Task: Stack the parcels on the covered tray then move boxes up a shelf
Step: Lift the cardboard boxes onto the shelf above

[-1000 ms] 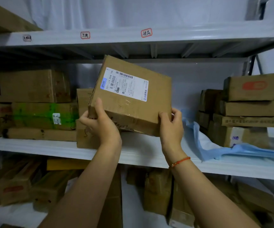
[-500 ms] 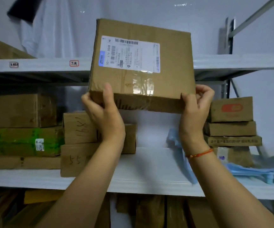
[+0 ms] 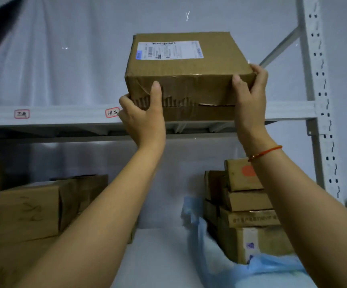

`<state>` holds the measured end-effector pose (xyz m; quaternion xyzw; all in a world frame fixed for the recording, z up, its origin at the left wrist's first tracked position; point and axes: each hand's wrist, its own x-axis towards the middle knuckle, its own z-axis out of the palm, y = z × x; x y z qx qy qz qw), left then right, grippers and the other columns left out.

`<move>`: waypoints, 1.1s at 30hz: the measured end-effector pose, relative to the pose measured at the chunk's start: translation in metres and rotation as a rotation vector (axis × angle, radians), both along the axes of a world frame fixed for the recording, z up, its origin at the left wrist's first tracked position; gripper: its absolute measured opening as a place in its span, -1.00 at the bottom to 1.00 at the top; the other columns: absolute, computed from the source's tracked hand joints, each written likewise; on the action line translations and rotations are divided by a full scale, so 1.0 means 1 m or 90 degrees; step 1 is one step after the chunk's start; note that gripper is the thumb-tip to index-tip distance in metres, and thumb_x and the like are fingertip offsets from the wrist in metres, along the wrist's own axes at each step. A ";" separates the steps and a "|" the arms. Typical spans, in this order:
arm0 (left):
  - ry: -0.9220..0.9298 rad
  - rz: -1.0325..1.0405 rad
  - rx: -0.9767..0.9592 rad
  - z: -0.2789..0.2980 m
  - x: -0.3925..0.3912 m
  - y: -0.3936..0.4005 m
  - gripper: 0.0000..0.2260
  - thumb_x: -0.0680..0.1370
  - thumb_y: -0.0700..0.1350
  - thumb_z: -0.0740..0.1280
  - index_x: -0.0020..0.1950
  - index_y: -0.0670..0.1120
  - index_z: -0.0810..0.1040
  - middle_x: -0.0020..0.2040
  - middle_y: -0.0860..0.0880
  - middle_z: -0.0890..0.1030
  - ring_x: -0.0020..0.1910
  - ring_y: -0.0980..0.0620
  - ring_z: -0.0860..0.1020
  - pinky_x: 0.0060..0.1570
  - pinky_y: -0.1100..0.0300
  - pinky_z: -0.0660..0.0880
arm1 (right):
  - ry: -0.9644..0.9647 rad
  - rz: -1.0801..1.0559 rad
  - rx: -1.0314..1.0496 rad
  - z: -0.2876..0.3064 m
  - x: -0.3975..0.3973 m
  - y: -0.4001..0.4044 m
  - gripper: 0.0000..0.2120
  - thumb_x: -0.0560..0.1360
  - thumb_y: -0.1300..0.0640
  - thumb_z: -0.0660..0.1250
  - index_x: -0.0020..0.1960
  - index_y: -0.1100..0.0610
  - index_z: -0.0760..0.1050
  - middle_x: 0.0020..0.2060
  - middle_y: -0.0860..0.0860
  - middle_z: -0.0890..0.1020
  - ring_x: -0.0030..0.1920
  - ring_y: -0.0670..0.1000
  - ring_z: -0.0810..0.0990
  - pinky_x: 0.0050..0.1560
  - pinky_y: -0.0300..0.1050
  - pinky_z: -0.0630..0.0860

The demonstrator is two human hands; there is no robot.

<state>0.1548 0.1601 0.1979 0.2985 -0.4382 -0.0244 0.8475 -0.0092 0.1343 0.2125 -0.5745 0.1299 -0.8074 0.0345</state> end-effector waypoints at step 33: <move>-0.389 0.427 0.123 0.052 -0.192 -0.126 -0.60 0.63 0.06 0.03 0.39 -0.07 0.35 0.02 -0.04 0.64 0.32 -0.13 0.41 0.47 -0.20 -0.04 | -0.059 -0.425 0.206 0.029 -0.200 -0.130 -0.65 0.55 0.12 0.12 0.32 0.05 0.37 0.27 0.13 0.38 0.26 0.13 0.35 0.09 -0.15 0.28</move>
